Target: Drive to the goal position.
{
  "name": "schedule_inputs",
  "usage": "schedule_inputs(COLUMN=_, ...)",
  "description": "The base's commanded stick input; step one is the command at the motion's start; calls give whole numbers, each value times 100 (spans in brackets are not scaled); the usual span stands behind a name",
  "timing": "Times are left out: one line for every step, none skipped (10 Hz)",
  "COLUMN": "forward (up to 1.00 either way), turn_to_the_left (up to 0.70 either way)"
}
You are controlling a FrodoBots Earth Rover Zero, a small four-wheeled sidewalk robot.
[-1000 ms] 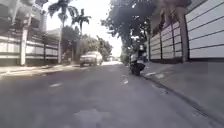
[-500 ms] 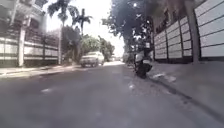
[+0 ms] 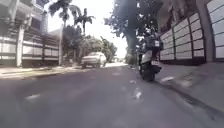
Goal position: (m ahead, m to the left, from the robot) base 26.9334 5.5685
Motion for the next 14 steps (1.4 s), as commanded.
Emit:
schedule_inputs(forward=100, turn_to_the_left=0)
schedule_inputs(forward=100, turn_to_the_left=0)
schedule_inputs(forward=100, turn_to_the_left=0)
schedule_inputs(forward=100, turn_to_the_left=0)
schedule_inputs(forward=100, turn_to_the_left=0)
schedule_inputs(forward=100, turn_to_the_left=0)
schedule_inputs(forward=100, turn_to_the_left=0)
schedule_inputs(forward=100, turn_to_the_left=0)
schedule_inputs(forward=100, turn_to_the_left=0)
schedule_inputs(forward=100, turn_to_the_left=0)
schedule_inputs(forward=100, turn_to_the_left=0)
schedule_inputs(forward=100, turn_to_the_left=0)
schedule_inputs(forward=100, turn_to_the_left=0)
schedule_inputs(forward=100, turn_to_the_left=0)
